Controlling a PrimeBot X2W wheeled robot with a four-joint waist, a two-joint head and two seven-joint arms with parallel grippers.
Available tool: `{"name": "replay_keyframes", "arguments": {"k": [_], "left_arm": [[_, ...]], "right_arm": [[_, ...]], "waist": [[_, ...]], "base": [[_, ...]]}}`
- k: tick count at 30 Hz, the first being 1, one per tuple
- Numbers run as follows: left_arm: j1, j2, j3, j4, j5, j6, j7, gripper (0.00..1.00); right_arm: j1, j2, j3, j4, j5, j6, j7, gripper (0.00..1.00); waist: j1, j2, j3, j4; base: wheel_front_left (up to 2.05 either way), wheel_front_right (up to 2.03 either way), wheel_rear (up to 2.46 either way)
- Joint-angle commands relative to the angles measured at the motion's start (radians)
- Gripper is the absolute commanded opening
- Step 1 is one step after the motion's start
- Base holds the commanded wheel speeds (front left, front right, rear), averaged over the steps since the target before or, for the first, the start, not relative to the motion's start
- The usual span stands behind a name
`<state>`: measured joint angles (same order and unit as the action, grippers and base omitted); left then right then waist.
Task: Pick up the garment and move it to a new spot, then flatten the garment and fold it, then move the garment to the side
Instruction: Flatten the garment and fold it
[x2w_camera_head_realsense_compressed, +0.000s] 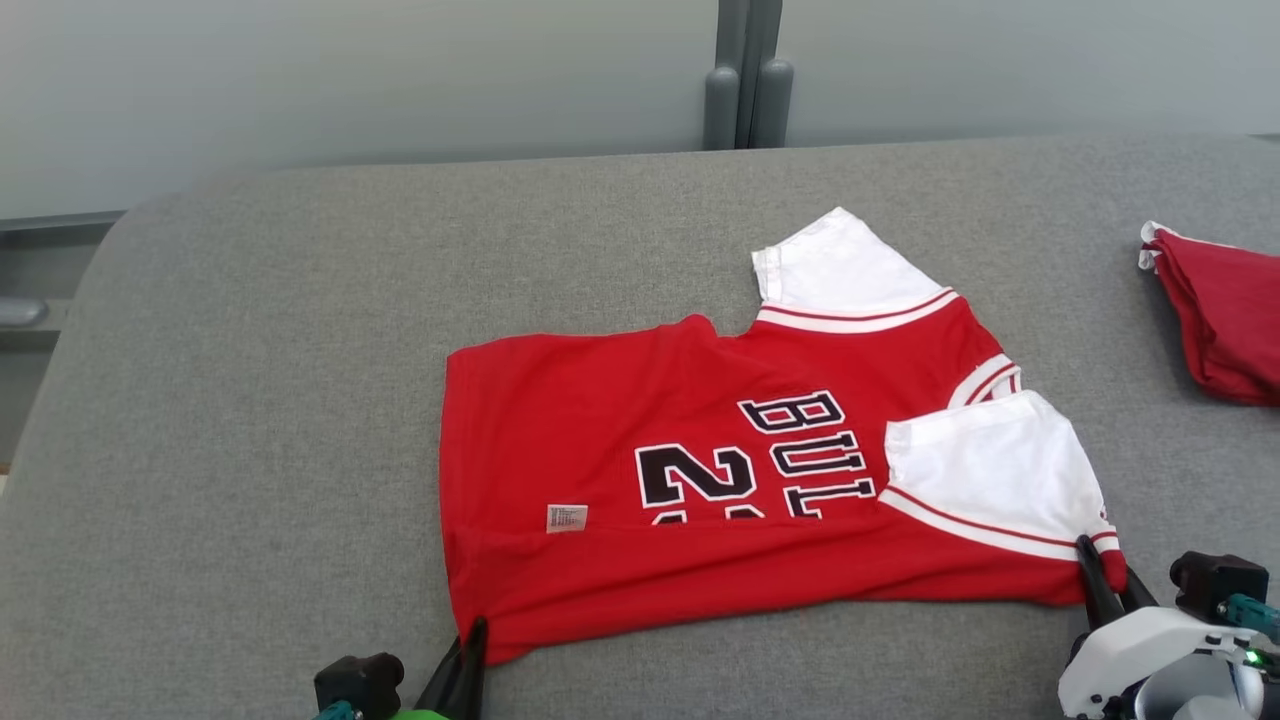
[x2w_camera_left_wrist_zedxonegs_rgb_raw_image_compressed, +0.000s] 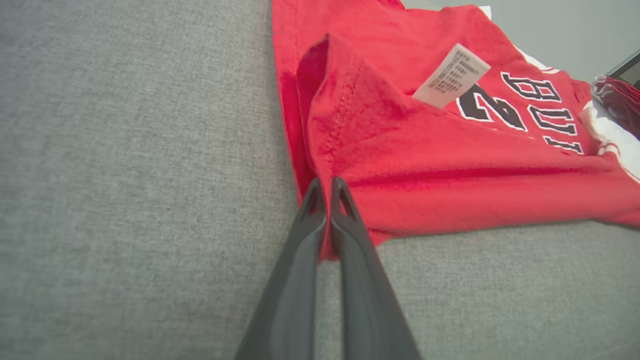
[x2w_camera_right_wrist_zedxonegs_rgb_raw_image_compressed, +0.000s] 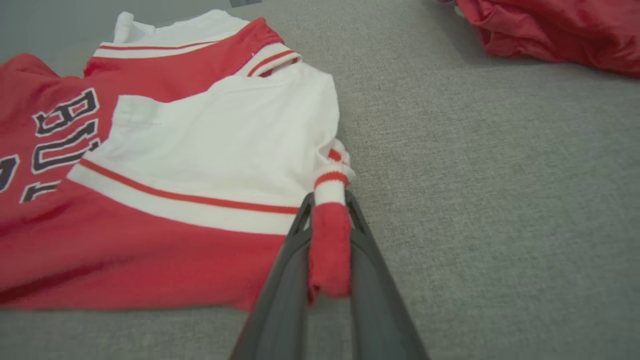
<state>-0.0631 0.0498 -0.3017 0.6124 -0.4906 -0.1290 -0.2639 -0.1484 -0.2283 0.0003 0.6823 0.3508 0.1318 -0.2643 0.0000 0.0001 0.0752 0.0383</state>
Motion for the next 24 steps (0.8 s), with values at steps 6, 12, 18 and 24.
{"name": "replay_keyframes", "arguments": {"k": [6, 12, 18, 24], "left_arm": [[0.040, 0.026, 0.022, 0.033, 0.013, -0.003, 0.000, 0.00], [0.056, 0.048, 0.023, 0.078, 0.013, -0.001, 0.000, 0.00], [0.066, 0.056, 0.017, 0.103, 0.018, -0.001, 0.000, 0.00], [0.074, 0.054, 0.017, 0.125, 0.017, -0.001, 0.000, 0.00]], "right_arm": [[0.058, 0.009, 0.024, -0.014, 0.021, -0.003, 0.001, 0.00], [0.097, 0.006, 0.053, -0.041, 0.044, -0.003, 0.001, 0.00], [0.132, 0.010, 0.066, -0.061, 0.056, -0.003, 0.001, 0.00], [0.168, 0.020, 0.065, -0.061, 0.066, -0.003, 0.001, 0.00]], "waist": [[0.0000, -0.0001, -0.076, -0.024], [0.0000, -0.0001, -0.110, -0.036], [0.0000, -0.0001, -0.133, -0.036], [0.0000, -0.0001, -0.147, -0.033]], "base": [[0.00, 0.00, 0.00], [0.00, 0.00, 0.00], [0.00, 0.00, 0.00], [0.00, 0.00, 0.00]]}}
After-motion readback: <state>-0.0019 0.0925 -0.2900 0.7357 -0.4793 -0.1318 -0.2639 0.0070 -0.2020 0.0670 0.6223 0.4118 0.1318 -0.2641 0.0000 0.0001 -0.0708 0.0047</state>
